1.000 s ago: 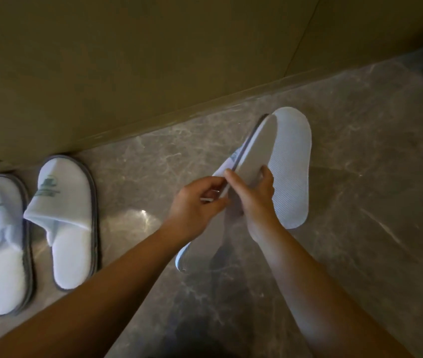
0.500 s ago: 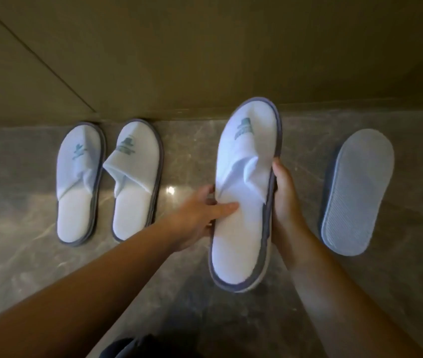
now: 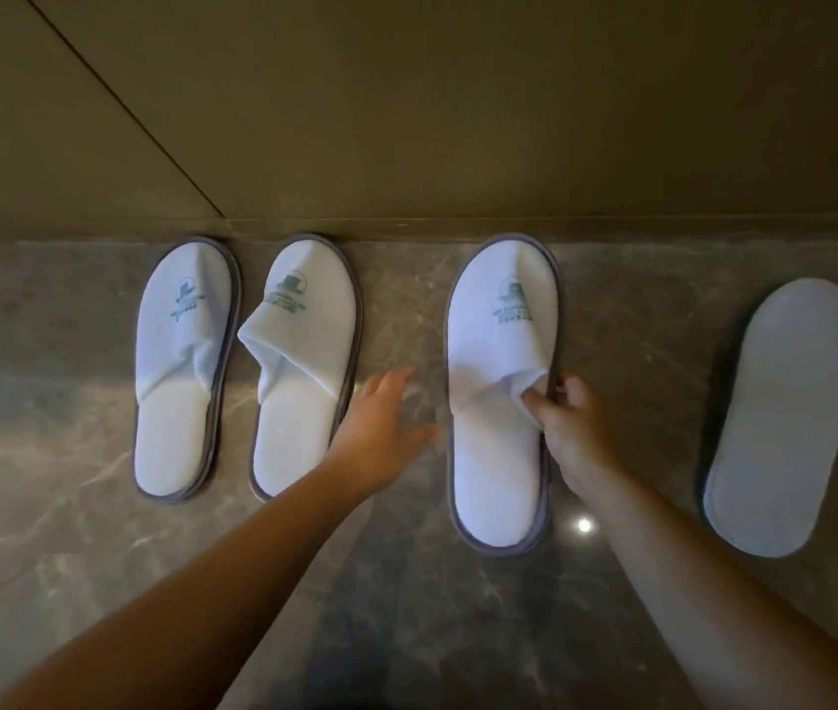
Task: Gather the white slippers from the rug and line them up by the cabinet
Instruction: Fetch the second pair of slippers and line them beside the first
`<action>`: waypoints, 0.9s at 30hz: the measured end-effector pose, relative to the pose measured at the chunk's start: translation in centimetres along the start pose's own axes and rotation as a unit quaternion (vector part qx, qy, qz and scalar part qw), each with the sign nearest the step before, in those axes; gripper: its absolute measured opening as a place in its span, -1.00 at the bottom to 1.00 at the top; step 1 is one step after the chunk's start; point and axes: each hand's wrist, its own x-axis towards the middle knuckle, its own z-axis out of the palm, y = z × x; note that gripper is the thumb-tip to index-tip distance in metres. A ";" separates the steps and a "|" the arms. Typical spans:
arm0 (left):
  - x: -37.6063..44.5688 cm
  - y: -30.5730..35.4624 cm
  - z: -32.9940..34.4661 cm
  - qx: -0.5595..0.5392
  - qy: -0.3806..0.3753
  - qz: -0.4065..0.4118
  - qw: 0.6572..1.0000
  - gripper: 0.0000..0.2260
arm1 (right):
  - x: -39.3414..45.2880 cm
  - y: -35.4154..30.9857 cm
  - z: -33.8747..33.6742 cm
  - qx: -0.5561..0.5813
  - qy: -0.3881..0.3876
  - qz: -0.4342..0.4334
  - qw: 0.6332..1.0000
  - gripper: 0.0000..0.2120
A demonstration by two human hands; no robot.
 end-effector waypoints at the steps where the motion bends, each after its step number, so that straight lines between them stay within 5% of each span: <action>1: 0.2 -0.8 -0.2 0.020 -0.002 0.008 1.000 -0.44 | 0.5 0.4 0.5 -0.021 0.003 -0.001 1.000 -0.88; 5: 0.4 -3.9 -1.0 0.105 -0.031 0.024 0.994 -0.41 | 1.2 1.1 3.0 -0.089 0.036 -0.031 0.995 -0.84; 9: 0.0 -5.8 -1.4 0.183 0.000 0.065 0.981 -0.43 | -0.6 1.5 3.3 -0.206 0.094 -0.085 0.970 -0.56; 16: -0.4 -8.5 -2.4 0.212 0.078 0.086 0.970 -0.40 | -5.7 4.3 6.1 -0.406 0.053 -0.098 0.907 -0.01; 20: -0.6 -10.9 -2.7 0.273 0.012 0.063 0.960 -0.29 | -5.8 5.2 6.9 -0.470 0.038 -0.089 0.877 -0.05; 27: -0.5 -11.9 -2.4 0.296 -0.021 0.051 0.954 -0.25 | -5.6 4.8 7.4 -0.464 0.024 -0.127 0.876 -0.13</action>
